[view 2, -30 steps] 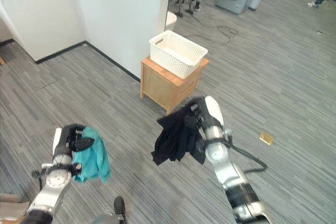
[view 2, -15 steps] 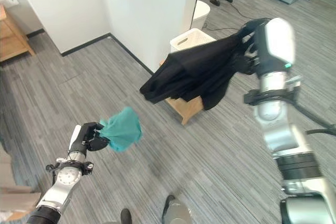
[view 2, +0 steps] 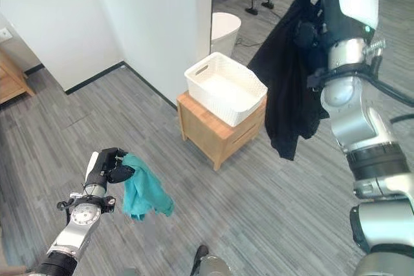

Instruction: Pick up bed clothes into laundry basket.

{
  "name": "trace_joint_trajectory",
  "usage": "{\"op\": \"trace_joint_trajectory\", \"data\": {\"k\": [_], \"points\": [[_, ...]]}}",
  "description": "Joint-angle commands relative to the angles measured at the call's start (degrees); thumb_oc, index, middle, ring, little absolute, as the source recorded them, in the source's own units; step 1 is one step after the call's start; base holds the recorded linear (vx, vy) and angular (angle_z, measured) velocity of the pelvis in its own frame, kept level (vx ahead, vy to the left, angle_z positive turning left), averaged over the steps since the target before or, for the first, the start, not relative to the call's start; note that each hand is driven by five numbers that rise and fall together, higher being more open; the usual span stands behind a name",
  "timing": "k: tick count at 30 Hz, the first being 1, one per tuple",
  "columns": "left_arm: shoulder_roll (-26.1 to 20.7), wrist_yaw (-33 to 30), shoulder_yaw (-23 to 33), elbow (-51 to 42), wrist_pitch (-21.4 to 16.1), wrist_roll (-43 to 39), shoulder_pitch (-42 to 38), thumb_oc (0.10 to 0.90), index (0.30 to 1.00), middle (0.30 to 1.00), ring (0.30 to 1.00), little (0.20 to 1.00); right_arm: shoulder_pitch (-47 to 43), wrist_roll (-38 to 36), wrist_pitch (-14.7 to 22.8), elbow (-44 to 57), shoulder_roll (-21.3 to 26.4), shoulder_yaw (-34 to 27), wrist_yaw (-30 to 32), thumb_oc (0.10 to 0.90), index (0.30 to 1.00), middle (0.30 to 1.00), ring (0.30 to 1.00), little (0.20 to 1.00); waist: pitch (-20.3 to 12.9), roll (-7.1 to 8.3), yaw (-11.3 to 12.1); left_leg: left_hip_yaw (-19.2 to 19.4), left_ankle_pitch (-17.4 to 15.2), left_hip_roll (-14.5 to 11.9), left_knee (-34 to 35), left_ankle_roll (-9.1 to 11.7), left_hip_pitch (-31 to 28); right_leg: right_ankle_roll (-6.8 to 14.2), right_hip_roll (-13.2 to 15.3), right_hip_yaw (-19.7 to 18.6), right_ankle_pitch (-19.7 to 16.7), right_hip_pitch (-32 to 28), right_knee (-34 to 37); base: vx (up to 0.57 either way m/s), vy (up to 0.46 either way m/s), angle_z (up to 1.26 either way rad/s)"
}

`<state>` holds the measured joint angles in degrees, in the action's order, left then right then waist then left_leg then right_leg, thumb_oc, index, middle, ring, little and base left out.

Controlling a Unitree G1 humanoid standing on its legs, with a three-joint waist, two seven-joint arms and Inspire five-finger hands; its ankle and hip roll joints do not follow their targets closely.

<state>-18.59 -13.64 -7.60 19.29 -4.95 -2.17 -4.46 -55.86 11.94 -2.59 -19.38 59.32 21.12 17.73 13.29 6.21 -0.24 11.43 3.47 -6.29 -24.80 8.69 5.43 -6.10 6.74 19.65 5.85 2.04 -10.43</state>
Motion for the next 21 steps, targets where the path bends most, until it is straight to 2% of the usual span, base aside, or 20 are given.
{"op": "trace_joint_trajectory", "data": {"k": [1,4,6,9,10,12,14,16,18,19,20,21], "points": [[-2.7,-1.9,1.7,-8.3,-7.1,-0.3,-0.8,0.4,0.3,0.3,0.3,0.3,-15.4,-0.4,3.0,2.4,7.0,0.9,3.9,0.4,0.3,0.3,0.3,0.3,-5.8,2.84,2.1,2.2,-5.0,1.1,7.4,-1.9,1.4,12.4,-0.8,-2.5,-8.0,-4.5,15.4,0.2,0.125,-0.38],[-2.8,-2.5,2.2,-8.4,-7.1,-0.3,-0.2,0.4,0.3,0.3,0.3,0.3,-17.4,-0.8,3.1,0.9,8.0,1.7,4.8,0.4,0.3,0.3,0.3,0.3,-6.1,0.65,3.6,0.6,2.9,-0.4,22.9,-0.9,2.9,13.0,-2.6,-4.9,-5.3,-7.3,15.4,0.32,0.129,-0.54],[-2.9,-3.0,2.4,-8.8,-7.2,-0.4,0.2,0.4,0.3,0.3,0.3,0.3,-18.0,-1.0,2.7,-0.8,8.9,1.7,5.8,0.4,0.3,0.3,0.3,0.3,-5.9,0.51,4.4,0.6,5.4,-1.8,26.7,-0.3,6.5,12.9,-2.6,-6.4,-3.2,-10.1,15.4,0.37,0.11,-0.51],[-2.8,-3.4,2.2,-9.4,-6.9,-0.1,0.7,0.4,0.3,0.3,0.3,0.3,-17.1,-2.2,2.3,-2.7,8.8,0.7,6.7,0.4,0.3,0.3,0.3,0.3,-5.6,0.14,5.0,1.7,8.2,-3.1,27.8,0.7,8.3,12.8,-3.0,-8.3,-1.4,-12.8,15.4,0.3,0.077,-0.43],[-2.9,-3.4,2.2,-9.4,-6.9,-0.1,0.8,0.4,0.3,0.3,0.3,0.3,-16.9,-2.2,2.4,-2.7,8.7,0.6,6.7,0.4,0.3,0.3,0.3,0.3,-5.7,0.2,5.1,1.9,8.2,-3.2,27.9,0.7,8.2,12.7,-3.0,-8.4,-1.4,-12.8,15.4,0.19,0.062,-0.33],[-2.9,-3.3,2.7,-9.3,-6.6,0.1,1.8,0.4,0.3,0.3,0.3,0.3,-15.0,-3.5,2.3,-4.0,6.7,-1.2,6.8,0.4,0.3,0.3,0.3,0.3,-7.5,-1.76,5.2,1.7,9.6,-3.6,28.9,0.8,5.5,13.4,-3.6,-10.1,0.1,-14.4,15.4,0.29,0.178,-0.5],[-3.1,-3.5,2.9,-9.1,-6.5,0.1,1.9,0.4,0.3,0.3,0.3,0.3,-14.7,-3.2,2.2,-3.8,6.2,-1.1,6.7,0.4,0.3,0.3,0.3,0.3,-8.1,-1.89,5.3,2.0,9.8,-3.9,29.0,0.8,4.9,13.4,-3.3,-10.8,0.6,-15.3,15.4,0.32,0.218,-0.56],[-3.4,-3.8,3.0,-8.5,-6.4,-0.3,1.6,0.4,0.3,0.3,0.3,0.3,-14.9,-2.5,1.7,-3.3,3.8,-0.6,5.8,0.4,0.3,0.3,0.3,0.3,-9.2,-0.76,5.7,4.3,8.7,-3.5,28.8,-0.7,2.8,13.6,-1.3,-11.6,-0.2,-17.7,15.4,0.43,0.262,-0.61],[-3.5,-3.6,2.0,-7.9,-6.2,-0.5,0.7,0.4,0.3,0.3,0.3,0.3,-15.1,-2.4,1.4,-4.8,2.9,-0.1,5.2,0.4,0.3,0.3,0.3,0.3,-10.0,0.41,6.0,5.8,7.4,-2.8,28.9,-2.0,1.1,14.8,0.3,-10.3,-2.4,-17.4,10.6,0.28,0.194,-0.28],[-3.4,-3.7,0.8,-7.7,-6.2,-1.0,-0.5,0.4,0.3,0.3,0.3,0.3,-16.5,-2.3,1.3,-6.3,2.3,1.0,5.3,0.4,0.3,0.3,0.3,0.3,-9.3,1.65,5.8,6.9,5.4,-1.1,29.0,-3.4,-1.1,17.4,3.0,-9.6,-6.6,-14.7,2.6,0.17,0.169,-0.06],[-3.4,-3.7,0.9,-7.7,-6.2,-1.0,-0.6,0.4,0.3,0.3,0.3,0.3,-16.6,-2.3,1.3,-6.3,2.3,1.1,5.3,0.4,0.3,0.3,0.3,0.3,-9.4,1.52,5.9,7.0,5.7,-1.2,29.2,-3.5,-0.9,17.4,2.9,-9.7,-6.8,-14.5,2.6,0.16,0.204,-0.01],[-3.4,-3.9,0.3,-7.8,-6.2,-1.4,-1.3,0.4,0.3,0.3,0.3,0.3,-17.5,-2.4,1.1,-6.4,2.3,1.5,5.4,0.4,0.3,0.3,0.3,0.3,-8.6,1.34,5.5,7.0,5.3,-1.2,29.3,-3.9,-1.6,18.2,3.7,-9.9,-9.8,-11.8,-2.3,0.08,0.134,0.12]]}}
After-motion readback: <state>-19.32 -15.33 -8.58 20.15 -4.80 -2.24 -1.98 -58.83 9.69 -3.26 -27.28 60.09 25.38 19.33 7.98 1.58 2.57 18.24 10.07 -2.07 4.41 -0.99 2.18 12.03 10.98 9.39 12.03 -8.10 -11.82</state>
